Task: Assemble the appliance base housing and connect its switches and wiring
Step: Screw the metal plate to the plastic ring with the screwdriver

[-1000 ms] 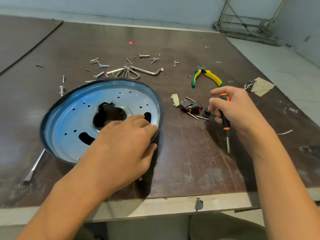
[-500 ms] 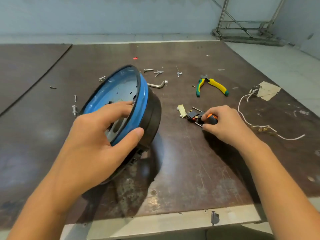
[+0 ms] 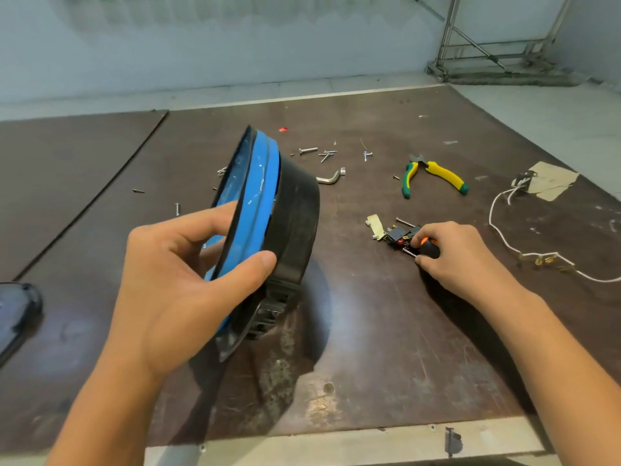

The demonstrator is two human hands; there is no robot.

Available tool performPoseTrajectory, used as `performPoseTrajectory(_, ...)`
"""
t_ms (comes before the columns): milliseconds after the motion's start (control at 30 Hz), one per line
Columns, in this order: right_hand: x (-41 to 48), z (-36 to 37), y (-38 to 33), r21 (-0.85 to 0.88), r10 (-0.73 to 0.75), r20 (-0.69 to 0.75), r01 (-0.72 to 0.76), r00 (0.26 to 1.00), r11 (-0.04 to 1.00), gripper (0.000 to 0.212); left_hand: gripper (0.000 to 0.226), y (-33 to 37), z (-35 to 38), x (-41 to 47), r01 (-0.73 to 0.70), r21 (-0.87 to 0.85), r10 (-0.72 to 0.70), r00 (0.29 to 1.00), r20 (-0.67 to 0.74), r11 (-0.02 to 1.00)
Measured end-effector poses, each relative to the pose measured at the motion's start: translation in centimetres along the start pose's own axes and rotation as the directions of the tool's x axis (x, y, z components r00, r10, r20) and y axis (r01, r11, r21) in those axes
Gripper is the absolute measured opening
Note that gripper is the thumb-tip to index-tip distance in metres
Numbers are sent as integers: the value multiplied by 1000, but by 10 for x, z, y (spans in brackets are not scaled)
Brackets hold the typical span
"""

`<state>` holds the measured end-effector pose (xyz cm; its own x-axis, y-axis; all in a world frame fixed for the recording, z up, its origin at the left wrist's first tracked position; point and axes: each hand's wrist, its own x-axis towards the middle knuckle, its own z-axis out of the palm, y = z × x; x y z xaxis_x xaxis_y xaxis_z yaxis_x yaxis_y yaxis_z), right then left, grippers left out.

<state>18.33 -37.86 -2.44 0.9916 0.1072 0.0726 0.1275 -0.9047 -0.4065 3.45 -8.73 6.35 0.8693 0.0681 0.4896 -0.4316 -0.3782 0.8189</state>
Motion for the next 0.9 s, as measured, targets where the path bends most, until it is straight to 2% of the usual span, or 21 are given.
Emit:
performPoseTrajectory(100, 1, 3, 3, 2, 5, 2, -5, 1000, 1000, 20, 15, -8, -8, 0, 24, -42, -28, 994, -108, 999)
performPoseTrajectory(233, 1, 3, 3, 0, -2, 17, 2, 1000, 1000, 22, 23, -22, -15, 1, 70, -180, -108, 972, -207, 981)
performPoseTrajectory(333, 0, 2, 2, 4, -34, 16, 33, 999, 999, 22, 20, -26, -15, 2, 78, -270, -141, 964, -224, 960)
performPoseTrajectory(633, -2, -2, -3, -35, -50, 69, 53, 996, 998, 17, 16, -27, -25, 2, 43, -371, -149, 953, -263, 928)
performPoseTrajectory(800, -2, -5, -6, 9, -67, 5, 67, 998, 998, 20, 13, -25, -28, 4, 14, -397, -152, 935, -319, 918)
performPoseTrajectory(900, -2, -9, -10, 73, -89, -20, 90, 996, 993, 19, 14, -22, -33, 4, -57, -410, -89, 941, -328, 911)
